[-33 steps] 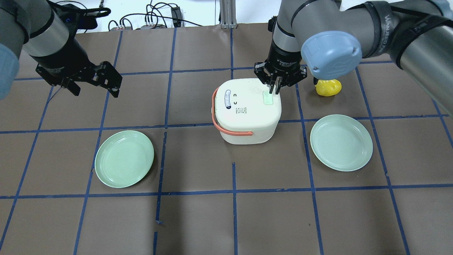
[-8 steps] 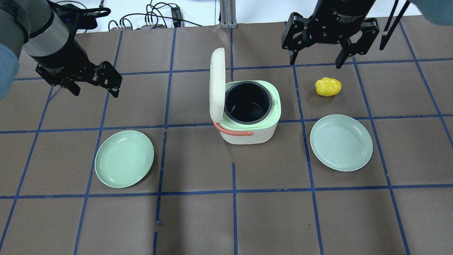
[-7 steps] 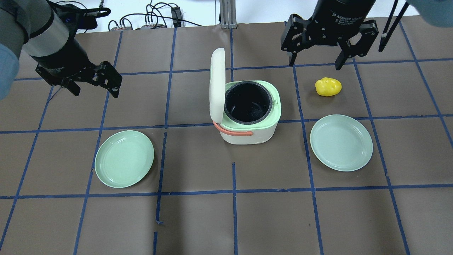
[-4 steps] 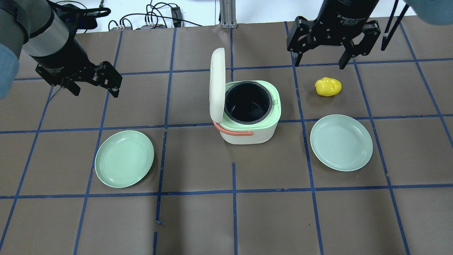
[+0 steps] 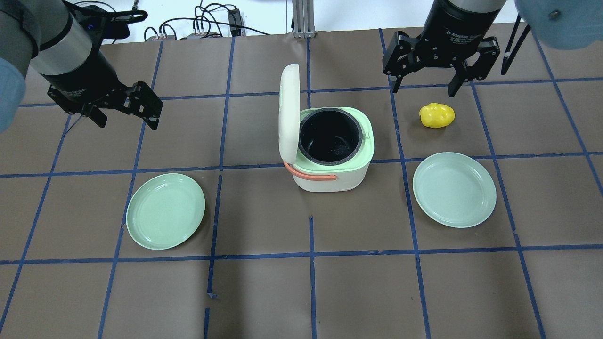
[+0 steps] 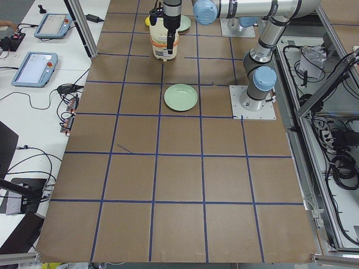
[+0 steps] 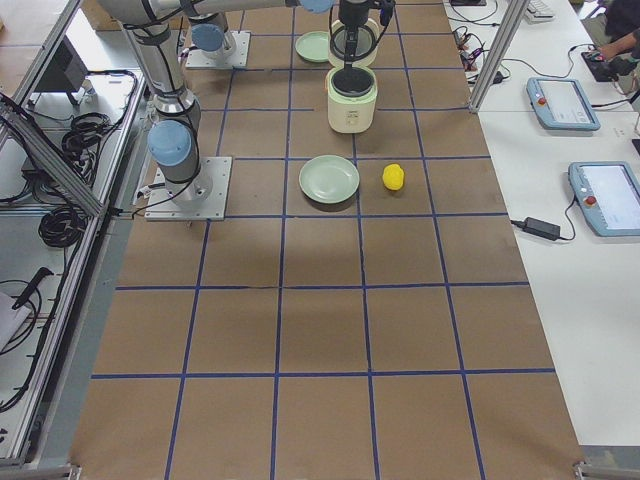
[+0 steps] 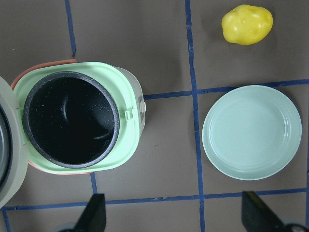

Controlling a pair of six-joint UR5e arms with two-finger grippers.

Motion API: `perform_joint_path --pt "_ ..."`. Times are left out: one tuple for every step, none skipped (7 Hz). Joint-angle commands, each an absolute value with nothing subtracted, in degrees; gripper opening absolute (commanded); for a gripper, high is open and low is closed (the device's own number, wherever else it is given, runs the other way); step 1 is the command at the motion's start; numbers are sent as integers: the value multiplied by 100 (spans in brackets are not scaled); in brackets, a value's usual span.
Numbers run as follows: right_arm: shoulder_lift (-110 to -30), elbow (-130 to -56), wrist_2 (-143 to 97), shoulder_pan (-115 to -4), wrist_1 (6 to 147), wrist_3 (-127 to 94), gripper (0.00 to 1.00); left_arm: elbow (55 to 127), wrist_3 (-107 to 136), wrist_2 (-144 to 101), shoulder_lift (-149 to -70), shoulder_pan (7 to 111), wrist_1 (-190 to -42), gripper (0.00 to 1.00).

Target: Press rice cooker button

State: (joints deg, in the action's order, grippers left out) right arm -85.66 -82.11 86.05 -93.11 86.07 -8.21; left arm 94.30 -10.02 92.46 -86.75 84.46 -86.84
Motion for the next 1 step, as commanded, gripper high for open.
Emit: perform_joint_path --pt "-8507 -8209 8604 -9290 8780 -809 100 9431 -1002 9246 -8675 8446 -8684 100"
